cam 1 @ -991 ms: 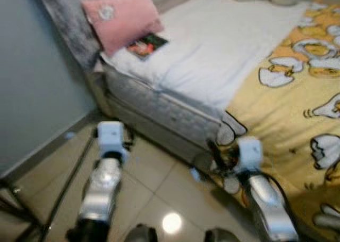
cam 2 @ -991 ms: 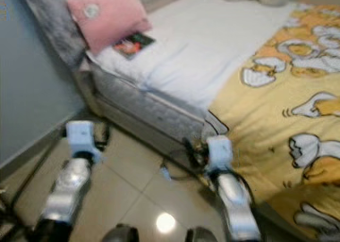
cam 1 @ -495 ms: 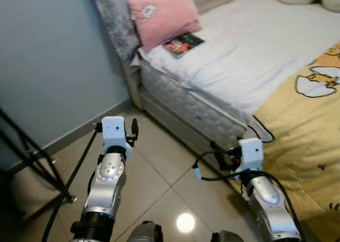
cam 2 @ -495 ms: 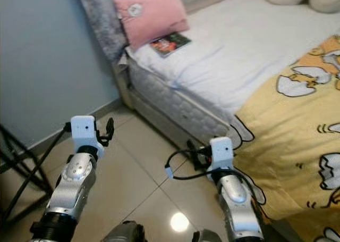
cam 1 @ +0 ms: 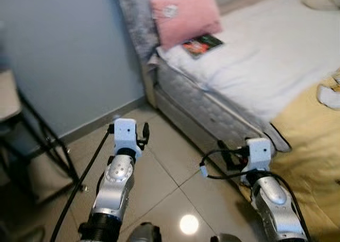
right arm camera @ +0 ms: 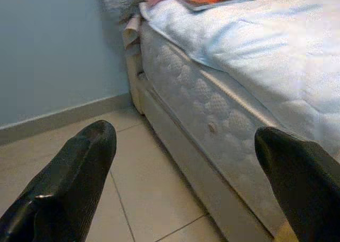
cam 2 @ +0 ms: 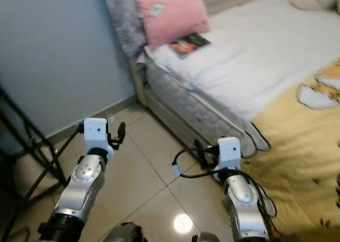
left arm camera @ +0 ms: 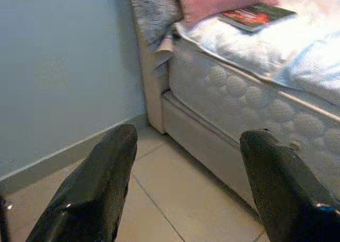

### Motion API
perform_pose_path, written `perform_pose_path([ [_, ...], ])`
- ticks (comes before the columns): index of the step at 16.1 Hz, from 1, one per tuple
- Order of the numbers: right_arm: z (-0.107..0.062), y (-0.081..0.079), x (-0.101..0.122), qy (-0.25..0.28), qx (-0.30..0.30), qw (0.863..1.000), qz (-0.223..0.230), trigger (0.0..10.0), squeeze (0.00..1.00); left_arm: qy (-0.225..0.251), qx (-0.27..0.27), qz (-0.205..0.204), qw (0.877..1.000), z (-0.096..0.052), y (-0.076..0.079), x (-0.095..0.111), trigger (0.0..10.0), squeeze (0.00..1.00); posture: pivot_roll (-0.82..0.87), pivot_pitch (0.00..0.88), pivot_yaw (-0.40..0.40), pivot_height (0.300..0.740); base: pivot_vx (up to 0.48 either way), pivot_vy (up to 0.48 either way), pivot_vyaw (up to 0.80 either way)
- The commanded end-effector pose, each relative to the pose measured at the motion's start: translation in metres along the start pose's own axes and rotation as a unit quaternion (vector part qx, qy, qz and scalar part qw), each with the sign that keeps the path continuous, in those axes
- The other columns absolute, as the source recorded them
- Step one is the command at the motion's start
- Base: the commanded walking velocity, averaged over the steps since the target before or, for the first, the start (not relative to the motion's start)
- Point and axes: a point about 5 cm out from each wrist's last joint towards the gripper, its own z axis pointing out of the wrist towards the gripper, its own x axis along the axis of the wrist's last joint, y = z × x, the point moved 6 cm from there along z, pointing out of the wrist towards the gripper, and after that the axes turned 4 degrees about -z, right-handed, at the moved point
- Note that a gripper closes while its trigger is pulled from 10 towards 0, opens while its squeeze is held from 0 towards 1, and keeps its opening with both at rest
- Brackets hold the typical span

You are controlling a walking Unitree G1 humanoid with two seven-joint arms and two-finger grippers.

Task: Clean up the room

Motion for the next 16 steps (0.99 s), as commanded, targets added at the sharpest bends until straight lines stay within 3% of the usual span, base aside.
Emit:
perform_pose_path([
  [1, 0.006, -0.007, 0.007, 0.009, 0.009, 1.0, 0.002, 10.0, 0.0, 0.019, 0.013, 0.013, 1.0, 0.001, -0.011, 0.011, 10.0, 0.0, -0.17, 0.0, 0.086, 0.695, 0.0, 0.48, 0.54],
  [4, 0.009, -0.003, 0.006, 0.005, -0.002, 1.0, 0.009, 10.0, 0.0, 0.014, 0.018, 0.01, 1.0, 0.001, -0.011, 0.008, 10.0, 0.0, -0.17, 0.0, 0.083, 0.695, 0.0, 0.16, 0.18],
  [5, 0.01, -0.004, 0.008, 0.011, 0.004, 1.0, -0.009, 10.0, 0.0, 0.015, 0.017, 0.02, 1.0, 0.002, -0.01, 0.009, 10.0, 0.0, -0.17, 0.0, 0.084, 0.695, 0.0, 0.0, 0.6],
  [11, 0.011, -0.007, 0.006, 0.006, 0.011, 1.0, -0.011, 10.0, 0.0, 0.013, 0.032, 0.018, 0.999, 0.002, -0.013, 0.008, 10.0, 0.0, -0.17, 0.0, 0.086, 0.695, 0.0, -0.437, 0.72],
  [16, 0.011, -0.006, 0.004, 0.004, 0.014, 1.0, -0.013, 10.0, 0.0, -0.007, 0.053, 0.045, 0.998, 0.004, -0.021, 0.001, 10.0, 0.0, -0.17, 0.0, 0.084, 0.695, 0.0, 0.0, 0.67],
])
